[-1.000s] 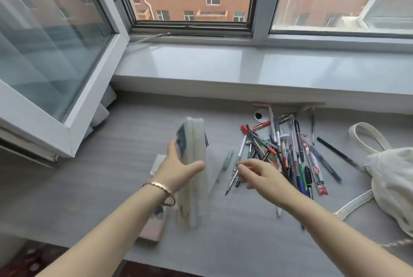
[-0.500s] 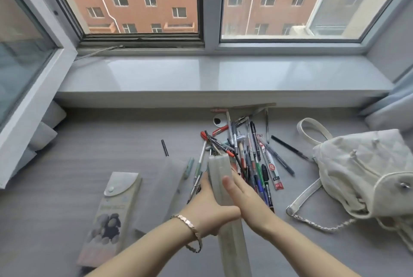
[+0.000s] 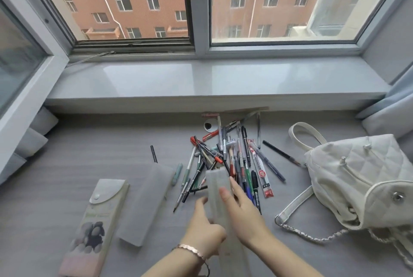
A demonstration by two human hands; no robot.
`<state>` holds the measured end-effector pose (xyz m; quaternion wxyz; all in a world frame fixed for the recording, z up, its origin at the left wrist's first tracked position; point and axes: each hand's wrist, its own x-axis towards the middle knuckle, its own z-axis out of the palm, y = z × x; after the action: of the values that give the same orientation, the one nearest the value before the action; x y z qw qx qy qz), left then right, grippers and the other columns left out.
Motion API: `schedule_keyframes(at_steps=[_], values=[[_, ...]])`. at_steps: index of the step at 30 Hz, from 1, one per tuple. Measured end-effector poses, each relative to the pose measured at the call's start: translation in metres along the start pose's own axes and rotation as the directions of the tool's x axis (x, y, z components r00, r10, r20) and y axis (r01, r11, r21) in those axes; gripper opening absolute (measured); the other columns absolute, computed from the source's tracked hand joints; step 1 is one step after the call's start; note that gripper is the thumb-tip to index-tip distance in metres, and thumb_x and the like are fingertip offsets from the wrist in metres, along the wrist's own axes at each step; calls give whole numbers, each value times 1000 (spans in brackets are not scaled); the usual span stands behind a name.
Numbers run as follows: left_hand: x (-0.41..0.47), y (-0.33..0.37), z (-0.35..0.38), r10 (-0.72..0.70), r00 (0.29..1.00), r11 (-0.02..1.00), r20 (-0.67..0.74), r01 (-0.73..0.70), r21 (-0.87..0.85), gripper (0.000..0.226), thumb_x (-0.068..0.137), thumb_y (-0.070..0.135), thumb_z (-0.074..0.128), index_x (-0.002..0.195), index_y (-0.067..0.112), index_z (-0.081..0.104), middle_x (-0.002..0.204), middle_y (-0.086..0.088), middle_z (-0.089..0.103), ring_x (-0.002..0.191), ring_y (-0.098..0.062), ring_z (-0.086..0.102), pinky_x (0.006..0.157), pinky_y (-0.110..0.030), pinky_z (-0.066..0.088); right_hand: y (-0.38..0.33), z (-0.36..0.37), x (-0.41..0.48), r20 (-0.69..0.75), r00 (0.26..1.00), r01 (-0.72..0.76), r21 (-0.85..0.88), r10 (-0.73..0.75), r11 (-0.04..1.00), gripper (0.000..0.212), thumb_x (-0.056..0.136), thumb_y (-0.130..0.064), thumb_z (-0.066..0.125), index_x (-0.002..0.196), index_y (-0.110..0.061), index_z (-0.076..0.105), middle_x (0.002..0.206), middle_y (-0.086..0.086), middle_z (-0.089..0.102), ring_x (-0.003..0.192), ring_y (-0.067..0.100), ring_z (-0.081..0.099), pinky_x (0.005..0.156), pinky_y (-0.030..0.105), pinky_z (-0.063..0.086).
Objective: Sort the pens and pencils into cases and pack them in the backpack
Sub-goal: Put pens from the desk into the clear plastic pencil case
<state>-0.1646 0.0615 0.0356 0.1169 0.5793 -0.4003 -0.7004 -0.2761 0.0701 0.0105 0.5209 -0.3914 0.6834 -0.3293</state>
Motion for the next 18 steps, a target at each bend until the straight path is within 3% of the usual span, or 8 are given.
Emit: schedule_keyframes(at_steps=[3,6,9,12,14,16,17,18], values=[[7,9,-7,-50,998,991,38,54,-122,74,57,7,62,125,28,41,77,-5,68,66,-16,65,60,-33,56,-4,-9,16,4,999,-51,86,51,995,64,86,-58,39,143,-32,26,143,-13,37,124,1,35,104,23,24],[12,20,-13,47,998,996,40,-50,77,60,53,29,73,106,40,47,97,-3,73,81,-15,69,63,-32,58,-5,-9,27,31,998,-59,82,57,995,80,74,-72,36,142,-30,30,147,-10,36,134,9,34,114,34,23],[21,27,-19,127,990,977,60,-136,162,55,71,16,70,114,38,46,92,5,74,71,-9,70,56,-24,53,-8,-7,36,45,996,-78,130,73,988,91,64,-78,36,141,-28,33,145,-9,39,133,10,37,113,38,28],[25,29,-25,183,979,957,85,-198,213,48,78,8,64,113,39,49,85,12,75,76,-12,70,67,-30,56,-13,-12,37,97,995,-58,195,39,979,97,61,-87,41,139,-30,37,143,-9,42,131,8,39,113,39,29],[28,27,-33,231,972,948,49,-236,214,43,80,4,58,110,34,53,81,17,74,73,-6,68,69,-26,54,-21,-23,35,126,989,-107,270,75,957,74,72,-77,43,125,-27,52,126,-7,59,114,6,54,110,31,33],[33,26,-47,204,977,974,-62,-196,113,36,84,1,49,106,28,56,76,13,74,71,-3,66,68,-24,53,-20,-38,40,171,966,-246,358,195,901,43,88,-58,37,96,-24,63,89,-8,71,75,5,65,82,15,49],[36,26,-56,126,987,992,-99,-128,-16,34,84,1,43,107,22,56,80,4,75,73,-13,69,67,-29,55,-19,-45,44,207,952,-293,414,224,862,47,92,-53,30,89,-21,64,78,-6,73,66,11,67,61,19,54],[38,27,-64,22,995,985,-92,-37,-166,35,85,-2,35,108,16,54,83,-10,74,72,-25,71,62,-34,57,-18,-51,47,253,942,-321,477,222,818,53,93,-51,26,89,-17,67,77,0,75,66,15,70,54,21,55]])
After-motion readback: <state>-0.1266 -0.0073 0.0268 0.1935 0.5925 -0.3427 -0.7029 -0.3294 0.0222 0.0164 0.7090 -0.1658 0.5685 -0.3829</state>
